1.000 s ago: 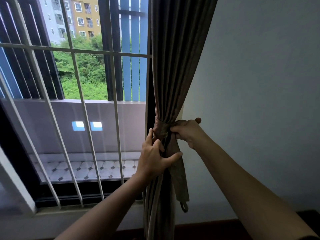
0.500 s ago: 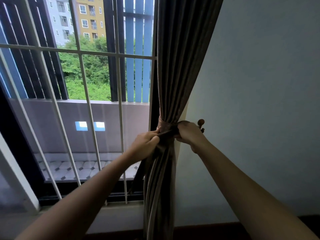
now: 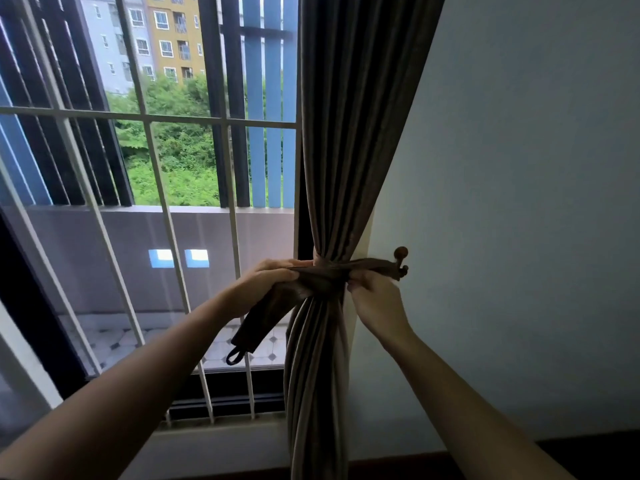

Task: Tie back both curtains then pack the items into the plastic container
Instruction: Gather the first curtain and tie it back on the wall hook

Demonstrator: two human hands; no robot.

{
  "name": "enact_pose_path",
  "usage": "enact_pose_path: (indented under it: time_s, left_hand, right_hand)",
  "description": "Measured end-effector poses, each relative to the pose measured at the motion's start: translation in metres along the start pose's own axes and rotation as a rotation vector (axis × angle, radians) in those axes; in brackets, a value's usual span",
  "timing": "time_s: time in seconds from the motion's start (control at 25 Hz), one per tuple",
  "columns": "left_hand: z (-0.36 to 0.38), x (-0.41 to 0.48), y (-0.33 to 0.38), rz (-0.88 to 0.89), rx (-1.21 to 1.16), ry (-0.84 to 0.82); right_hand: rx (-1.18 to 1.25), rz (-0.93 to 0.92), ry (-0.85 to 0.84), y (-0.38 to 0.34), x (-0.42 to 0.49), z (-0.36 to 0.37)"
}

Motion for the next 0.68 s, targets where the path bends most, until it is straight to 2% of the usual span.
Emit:
enact_pose_path:
  time_s: [0.16, 0.36, 0.56, 0.68]
  left_hand:
    - [-0.007, 0.014, -0.012, -0.105, -0.128, -0.082]
    - [-0.015, 0.024, -0.004, -0.13, 0.009, -0.215]
    - [-0.025, 0.035, -0.015, -0.102, -0.098, -0.113]
    - [-0.025, 0.042, -0.021, -0.111, -0.097, -0.152]
  right_hand:
    - [0.0, -0.008, 0.012, 0.0, 0.004, 0.01]
    - [-0.058, 0.018, 0.048, -0.018, 0.0, 0.019]
    - [0.001, 0.06, 0.149, -0.021, 0.005, 0.024]
    - [0.027, 0.093, 0.24, -0.019, 0.004, 0.025]
Point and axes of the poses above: each hand's wrist, its own x-axis towards the middle knuckle, its own z-axis out of the palm, y = z × x, the point moved 7 cm from there along x, towards the middle knuckle, and after that the axes turned 8 degrees about y, right-handed, at the moved point
